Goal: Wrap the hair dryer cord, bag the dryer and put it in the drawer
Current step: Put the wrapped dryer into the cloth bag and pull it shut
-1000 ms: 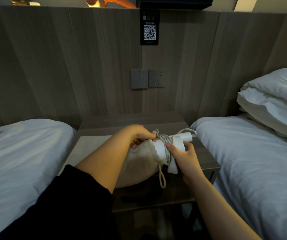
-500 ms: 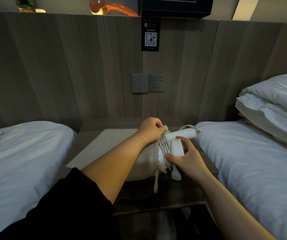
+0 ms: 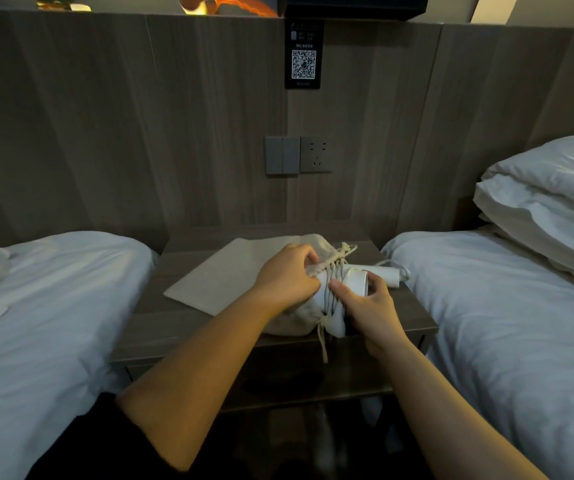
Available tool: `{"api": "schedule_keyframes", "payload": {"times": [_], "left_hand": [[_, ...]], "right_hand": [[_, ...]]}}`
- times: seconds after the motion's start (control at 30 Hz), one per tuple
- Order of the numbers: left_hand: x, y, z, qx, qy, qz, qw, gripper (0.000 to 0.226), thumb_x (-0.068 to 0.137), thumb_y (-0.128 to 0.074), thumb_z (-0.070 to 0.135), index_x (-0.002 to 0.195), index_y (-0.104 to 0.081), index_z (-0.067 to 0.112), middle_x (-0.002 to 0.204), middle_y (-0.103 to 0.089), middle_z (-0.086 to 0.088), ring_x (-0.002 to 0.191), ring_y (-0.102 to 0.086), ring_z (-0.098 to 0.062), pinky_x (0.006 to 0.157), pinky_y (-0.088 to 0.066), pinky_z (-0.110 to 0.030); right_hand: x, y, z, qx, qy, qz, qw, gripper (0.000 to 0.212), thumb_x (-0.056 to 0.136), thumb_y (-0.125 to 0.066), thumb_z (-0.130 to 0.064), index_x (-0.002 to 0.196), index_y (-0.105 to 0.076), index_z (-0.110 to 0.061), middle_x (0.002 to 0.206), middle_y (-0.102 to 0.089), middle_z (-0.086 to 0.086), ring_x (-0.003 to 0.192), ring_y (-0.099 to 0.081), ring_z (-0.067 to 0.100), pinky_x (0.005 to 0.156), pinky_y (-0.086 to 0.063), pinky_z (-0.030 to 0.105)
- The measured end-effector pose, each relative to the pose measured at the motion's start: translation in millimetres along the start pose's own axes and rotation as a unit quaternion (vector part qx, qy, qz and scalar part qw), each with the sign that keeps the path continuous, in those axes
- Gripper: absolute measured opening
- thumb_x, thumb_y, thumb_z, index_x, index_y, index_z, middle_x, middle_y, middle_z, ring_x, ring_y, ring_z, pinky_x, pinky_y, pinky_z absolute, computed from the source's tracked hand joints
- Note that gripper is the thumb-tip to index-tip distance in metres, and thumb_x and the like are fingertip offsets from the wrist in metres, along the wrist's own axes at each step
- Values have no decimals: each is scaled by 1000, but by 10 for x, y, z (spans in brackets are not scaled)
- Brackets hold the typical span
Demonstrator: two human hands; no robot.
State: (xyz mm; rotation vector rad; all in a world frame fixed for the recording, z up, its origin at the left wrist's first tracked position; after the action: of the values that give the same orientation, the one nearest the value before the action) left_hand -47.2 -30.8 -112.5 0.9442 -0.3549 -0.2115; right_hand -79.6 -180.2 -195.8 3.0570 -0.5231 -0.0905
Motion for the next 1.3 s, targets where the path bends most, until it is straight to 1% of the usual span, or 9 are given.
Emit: {"api": "schedule_keyframes", "payload": {"times": [0.1,0.17,0.27,0.4,0.6,0.9,1.03,1.13,1.3], "left_hand": [[-142,-49,-95,80,39,13,996,39,75,-68,24,105,-43,25,100,-43,4,86,-49,-17,69,-40,-30],[-222,-138,-171,108,95,1,990,40,75,-68,32,104,-41,24,96,-44,2,83,-49,-18,69,-42,-32],[-310,-226,-295,116,164,-3,980,33,78,-61,42,100,-47,22,93,-54,-1,83,-54,-20,68,-44,-32],[-374,-288,-350,80,191,1,978,26,80,-57,44,95,-58,23,82,-54,2,77,-53,-17,64,-39,-28],[-394,-295,-304,18,166,-18,986,9,82,-57,28,78,-56,20,79,-54,-1,76,-51,-17,70,-39,-28],[-402,-318,-299,8,129,-84,988,13,83,-62,28,72,-55,24,83,-58,-2,83,-56,-17,74,-43,-28],[-464,-249,-307,-63,97,-39,993,11,83,-63,21,73,-57,23,79,-60,-1,81,-58,-18,73,-45,-29],[-471,-213,-330,-129,101,-47,985,8,83,-64,18,76,-63,21,78,-64,0,80,-61,-15,71,-48,-26],[-475,-217,-367,-189,124,-45,973,8,82,-67,17,75,-66,18,77,-67,-5,79,-64,-16,77,-52,-29]], "right_hand": [[24,-40,-22,25,-26,-26,999,120,37,-82,-67,138,-34,-26,133,-53,3,115,-57,23,96,-50,47],[15,-70,-59,39,-42,-53,997,110,51,-85,-54,141,-29,-24,132,-52,3,112,-58,24,94,-51,45],[45,-76,-52,44,-64,-89,993,87,73,-78,-28,142,-26,-19,130,-51,8,111,-58,26,91,-52,46],[106,-47,-28,35,-88,-137,986,81,69,-82,-16,135,-35,-21,129,-53,10,111,-58,28,90,-53,48],[201,-13,-68,-14,-104,-95,990,100,41,-90,-36,129,-45,-19,123,-58,9,102,-64,27,80,-58,46],[159,-99,-157,-40,-100,-6,994,72,64,-81,-42,121,-48,-13,115,-58,9,97,-62,25,58,-59,36],[51,-151,-146,-29,-80,76,993,84,61,-79,-50,126,-42,-11,115,-57,11,93,-61,26,75,-59,43],[-43,-176,-119,-39,-44,114,992,85,67,-73,-53,131,-33,-13,123,-53,12,106,-57,29,92,-49,44],[-47,-298,-66,7,-15,78,997,94,76,-66,-54,146,-15,-18,146,-35,17,125,-46,32,99,-42,38]]}}
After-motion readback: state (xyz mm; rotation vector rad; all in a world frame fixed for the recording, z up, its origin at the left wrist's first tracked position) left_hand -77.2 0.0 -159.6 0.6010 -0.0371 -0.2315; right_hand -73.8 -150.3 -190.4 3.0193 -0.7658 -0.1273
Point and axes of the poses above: each hand's wrist, its own x-axis towards the middle knuckle, its own y-axis out of the back of the hand, z = x × y, the point moved 6 cm from there along x, towards the middle knuckle
